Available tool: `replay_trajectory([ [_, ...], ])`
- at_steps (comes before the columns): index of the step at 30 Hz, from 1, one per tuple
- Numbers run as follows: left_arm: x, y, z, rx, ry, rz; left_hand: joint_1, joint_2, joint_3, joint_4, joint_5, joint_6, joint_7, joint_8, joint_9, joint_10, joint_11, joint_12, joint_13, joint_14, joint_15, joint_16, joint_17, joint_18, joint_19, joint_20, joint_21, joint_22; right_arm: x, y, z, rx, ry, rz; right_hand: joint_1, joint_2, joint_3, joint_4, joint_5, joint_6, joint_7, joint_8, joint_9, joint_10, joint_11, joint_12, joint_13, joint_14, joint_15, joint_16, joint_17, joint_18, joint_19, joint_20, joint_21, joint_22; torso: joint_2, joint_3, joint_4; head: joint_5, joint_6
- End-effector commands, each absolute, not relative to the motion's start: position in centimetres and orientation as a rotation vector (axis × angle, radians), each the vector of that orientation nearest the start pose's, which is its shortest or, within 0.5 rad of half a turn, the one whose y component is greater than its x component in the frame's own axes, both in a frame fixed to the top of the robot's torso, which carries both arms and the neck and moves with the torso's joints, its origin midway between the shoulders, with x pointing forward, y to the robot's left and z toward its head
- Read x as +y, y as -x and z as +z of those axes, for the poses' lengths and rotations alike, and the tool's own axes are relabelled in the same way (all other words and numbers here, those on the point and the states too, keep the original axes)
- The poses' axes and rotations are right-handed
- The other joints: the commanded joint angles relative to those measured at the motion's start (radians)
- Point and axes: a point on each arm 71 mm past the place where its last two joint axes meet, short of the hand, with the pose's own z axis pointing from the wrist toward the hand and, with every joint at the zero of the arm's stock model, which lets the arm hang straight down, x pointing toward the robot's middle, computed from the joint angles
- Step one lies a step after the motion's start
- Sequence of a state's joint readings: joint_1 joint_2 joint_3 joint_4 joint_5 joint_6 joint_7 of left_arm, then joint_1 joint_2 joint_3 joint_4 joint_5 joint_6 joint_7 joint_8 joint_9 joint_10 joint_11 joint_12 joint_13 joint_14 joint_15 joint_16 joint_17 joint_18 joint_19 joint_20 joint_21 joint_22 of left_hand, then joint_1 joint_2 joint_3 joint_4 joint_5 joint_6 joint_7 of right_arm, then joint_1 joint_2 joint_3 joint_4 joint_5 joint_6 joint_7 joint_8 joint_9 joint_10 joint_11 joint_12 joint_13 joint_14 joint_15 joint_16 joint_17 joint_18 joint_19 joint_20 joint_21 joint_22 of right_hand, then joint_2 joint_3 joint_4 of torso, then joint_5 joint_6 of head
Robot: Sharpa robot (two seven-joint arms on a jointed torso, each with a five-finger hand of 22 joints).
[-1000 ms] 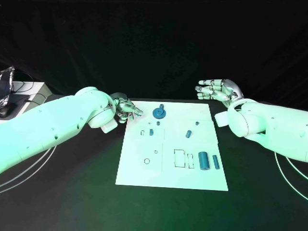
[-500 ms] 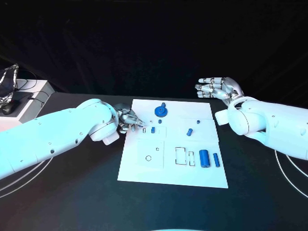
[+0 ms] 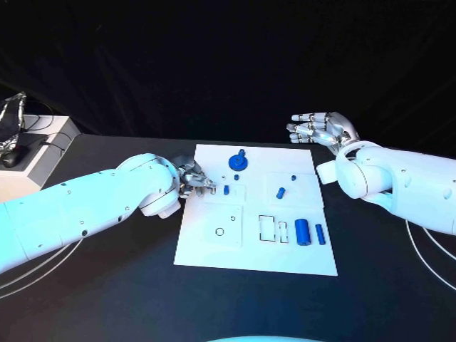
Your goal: Assemble the parts on the task board
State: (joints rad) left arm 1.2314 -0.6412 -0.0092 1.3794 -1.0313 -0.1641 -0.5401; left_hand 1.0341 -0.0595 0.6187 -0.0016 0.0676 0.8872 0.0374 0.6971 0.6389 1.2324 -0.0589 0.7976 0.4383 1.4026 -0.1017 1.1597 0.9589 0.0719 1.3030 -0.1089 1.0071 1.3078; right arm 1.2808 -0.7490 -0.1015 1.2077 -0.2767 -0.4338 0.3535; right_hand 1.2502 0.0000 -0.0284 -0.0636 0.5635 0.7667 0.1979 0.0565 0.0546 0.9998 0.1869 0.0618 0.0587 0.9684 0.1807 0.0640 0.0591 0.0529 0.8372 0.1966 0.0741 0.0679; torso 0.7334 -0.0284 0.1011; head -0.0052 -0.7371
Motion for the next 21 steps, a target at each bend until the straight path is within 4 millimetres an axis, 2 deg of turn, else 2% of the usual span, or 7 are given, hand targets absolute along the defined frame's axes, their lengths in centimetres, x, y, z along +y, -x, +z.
replay_trajectory([
  [1, 15.68, -51.72, -19.78, 2.046, 0.377, -0.492, 0.015, 0.001, 0.076, -0.072, -0.002, 0.035, -0.033, 0.006, -0.003, 0.009, -0.001, 0.003, 0.001, 0.006, -0.002, -0.002, 0.001, -0.010, 0.009, 0.001, 0.007, 0.077, -26.25, -54.99, -16.89, 1.360, -0.819, 1.152, -0.010, 0.003, -0.003, -0.006, 0.004, 0.003, 0.035, -0.004, -0.001, 0.003, 0.002, -0.003, -0.001, -0.003, -0.001, -0.006, -0.001, 0.007, -0.009, 0.000, -0.006, -0.002, 0.001, -0.0003, -0.0007, 0.001, -0.002],
  [12, 14.89, -51.35, -20.44, 2.079, 0.327, -0.462, 0.017, -0.003, 0.070, -0.074, 0.001, 0.043, -0.038, 0.015, -0.010, 0.017, -0.004, 0.008, 0.005, 0.010, -0.004, 0.007, 0.010, -0.013, 0.019, -0.001, 0.026, 0.086, -26.31, -54.95, -16.88, 1.360, -0.819, 1.153, -0.010, 0.003, -0.003, -0.006, 0.004, 0.003, 0.035, -0.004, -0.001, 0.003, 0.002, -0.003, -0.001, -0.003, -0.001, -0.006, -0.001, 0.007, -0.009, 0.000, -0.006, -0.002, -0.001, 0.0001, 0.0000, -0.003, -0.012],
  [21, 14.73, -51.41, -20.40, 2.061, 0.310, -0.431, 0.011, -0.008, 0.076, -0.080, 0.007, 0.051, -0.044, 0.031, -0.017, 0.032, -0.007, 0.008, 0.003, 0.013, -0.006, 0.020, 0.016, -0.015, 0.029, -0.001, 0.050, 0.096, -26.32, -54.94, -16.88, 1.360, -0.818, 1.154, -0.010, 0.003, -0.003, -0.006, 0.004, 0.003, 0.035, -0.004, -0.001, 0.003, 0.002, -0.003, -0.001, -0.003, -0.001, -0.006, -0.001, 0.007, -0.009, 0.000, -0.006, -0.002, 0.000, 0.0004, -0.0006, -0.002, -0.015],
])
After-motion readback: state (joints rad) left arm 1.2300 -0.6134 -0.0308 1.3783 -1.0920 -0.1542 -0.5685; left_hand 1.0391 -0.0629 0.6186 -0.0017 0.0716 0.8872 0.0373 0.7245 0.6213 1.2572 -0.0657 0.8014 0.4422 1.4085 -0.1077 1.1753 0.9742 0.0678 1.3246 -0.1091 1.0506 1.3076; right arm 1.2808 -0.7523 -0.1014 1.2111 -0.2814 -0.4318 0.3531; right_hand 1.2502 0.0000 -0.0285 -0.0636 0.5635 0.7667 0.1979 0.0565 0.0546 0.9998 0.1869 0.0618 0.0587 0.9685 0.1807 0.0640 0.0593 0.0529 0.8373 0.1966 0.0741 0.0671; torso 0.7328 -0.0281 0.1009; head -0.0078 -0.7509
